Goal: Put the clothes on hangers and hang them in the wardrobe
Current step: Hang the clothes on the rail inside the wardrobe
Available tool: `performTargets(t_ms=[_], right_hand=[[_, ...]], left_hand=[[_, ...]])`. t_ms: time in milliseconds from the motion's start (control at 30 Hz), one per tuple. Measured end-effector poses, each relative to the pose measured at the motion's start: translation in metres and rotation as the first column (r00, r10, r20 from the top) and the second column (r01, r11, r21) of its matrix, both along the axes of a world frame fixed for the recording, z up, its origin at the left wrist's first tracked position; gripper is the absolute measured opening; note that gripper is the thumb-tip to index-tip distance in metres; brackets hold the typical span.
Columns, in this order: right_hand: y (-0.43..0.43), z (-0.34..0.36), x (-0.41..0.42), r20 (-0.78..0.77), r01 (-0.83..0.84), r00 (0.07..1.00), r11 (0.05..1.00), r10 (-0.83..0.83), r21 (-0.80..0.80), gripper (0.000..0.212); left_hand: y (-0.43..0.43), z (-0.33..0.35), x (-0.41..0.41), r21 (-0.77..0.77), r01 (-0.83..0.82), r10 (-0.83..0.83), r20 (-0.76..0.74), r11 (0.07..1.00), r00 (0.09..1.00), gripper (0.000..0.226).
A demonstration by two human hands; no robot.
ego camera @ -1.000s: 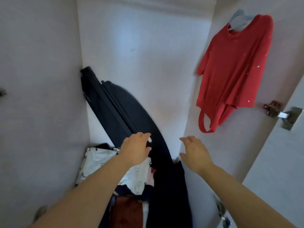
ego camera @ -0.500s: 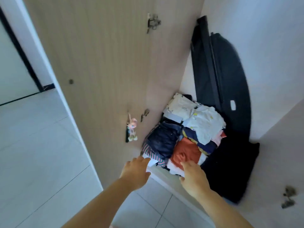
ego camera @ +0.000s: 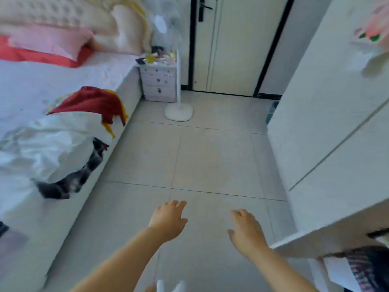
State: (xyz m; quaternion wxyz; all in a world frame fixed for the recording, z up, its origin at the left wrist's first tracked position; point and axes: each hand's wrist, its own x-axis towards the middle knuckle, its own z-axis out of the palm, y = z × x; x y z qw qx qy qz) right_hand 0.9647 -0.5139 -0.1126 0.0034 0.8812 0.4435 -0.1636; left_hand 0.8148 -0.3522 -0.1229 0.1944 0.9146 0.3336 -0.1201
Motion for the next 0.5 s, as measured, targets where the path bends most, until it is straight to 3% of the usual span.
performTargets(t_ms=[200, 500], right_hand=[[0.192, 0.005, -0.071, 0.033, -0.309, 0.950, 0.951, 0.309, -0.008, 0.045], [0.396, 0.011, -0.181, 0.011, -0.646, 0.763, 0.762, 0.646, 0.038, 0.053]], left_hand=[[0.136, 0.012, -0.132, 0.034, -0.369, 0.366, 0.056, 0.929, 0.929, 0.055], [0.245, 0.012, -0.271, 0.011, -0.744, 0.741, 0.074, 0.669, 0.667, 0.054]])
